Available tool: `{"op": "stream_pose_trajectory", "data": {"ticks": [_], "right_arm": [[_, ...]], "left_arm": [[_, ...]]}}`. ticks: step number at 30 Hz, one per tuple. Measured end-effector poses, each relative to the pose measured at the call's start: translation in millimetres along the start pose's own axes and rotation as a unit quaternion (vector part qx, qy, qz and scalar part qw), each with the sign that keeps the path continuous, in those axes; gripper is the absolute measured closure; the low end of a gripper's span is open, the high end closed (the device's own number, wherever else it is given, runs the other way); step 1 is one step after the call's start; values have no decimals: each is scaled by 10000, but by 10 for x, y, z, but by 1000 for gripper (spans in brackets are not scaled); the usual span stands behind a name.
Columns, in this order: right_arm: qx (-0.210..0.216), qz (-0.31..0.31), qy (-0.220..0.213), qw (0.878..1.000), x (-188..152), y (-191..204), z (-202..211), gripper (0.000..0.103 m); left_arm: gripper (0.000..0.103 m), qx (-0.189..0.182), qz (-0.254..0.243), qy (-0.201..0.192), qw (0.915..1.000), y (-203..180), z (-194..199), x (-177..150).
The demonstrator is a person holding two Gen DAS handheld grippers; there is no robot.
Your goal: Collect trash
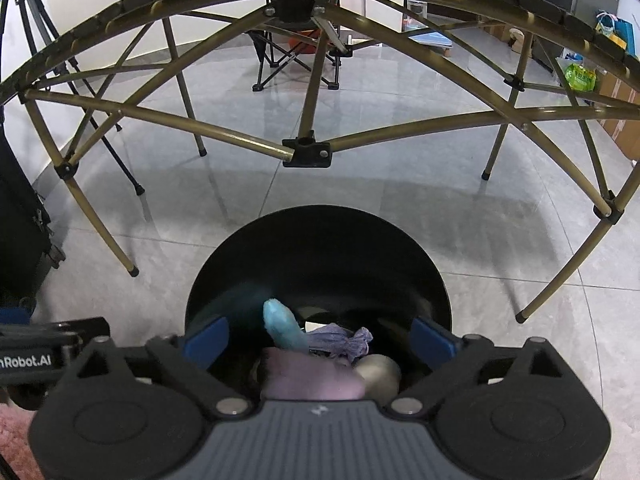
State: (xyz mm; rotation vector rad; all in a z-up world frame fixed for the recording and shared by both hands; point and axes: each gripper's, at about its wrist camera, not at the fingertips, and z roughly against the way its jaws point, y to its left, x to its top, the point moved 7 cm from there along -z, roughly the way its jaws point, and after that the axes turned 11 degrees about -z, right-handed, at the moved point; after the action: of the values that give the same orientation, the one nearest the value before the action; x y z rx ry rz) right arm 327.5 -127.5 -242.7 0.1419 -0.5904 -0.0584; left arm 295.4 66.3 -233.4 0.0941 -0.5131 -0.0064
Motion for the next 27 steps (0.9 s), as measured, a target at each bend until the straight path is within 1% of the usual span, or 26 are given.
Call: {"op": "stream_pose_trajectory", "data": {"ticks": [2,3,10,17,20,22,27], "right_arm": [[-3,-12,9,10000,-2,-15,8,3],[-3,-18,13,10000,-5,-23,12,0],[8,5,-77,10000,-10,-47,96,0],[140,-47,-171,9997,-35,-73,305,0],[201,-87,-239,9995,-58,-114,464,0],[228,-126,-329,9991,-69,-152,624,0],[325,-245,-603,9973,-116,-267,1130,0]], "left_arm": [[0,-6,-15,-17,10000,-7,9,2],[0,-5,-24,-23,10000,-8,15,-2],[0,-6,-112,-150,9998,-51,111,1],[0,-62,-297,-429,9986,-145,411,-17],[0,-128,-368,-555,9977,-192,635,-51],[0,-104,-400,-638,9971,-204,793,-83],[0,-44,-487,-878,9949,-246,1214,-180]]}}
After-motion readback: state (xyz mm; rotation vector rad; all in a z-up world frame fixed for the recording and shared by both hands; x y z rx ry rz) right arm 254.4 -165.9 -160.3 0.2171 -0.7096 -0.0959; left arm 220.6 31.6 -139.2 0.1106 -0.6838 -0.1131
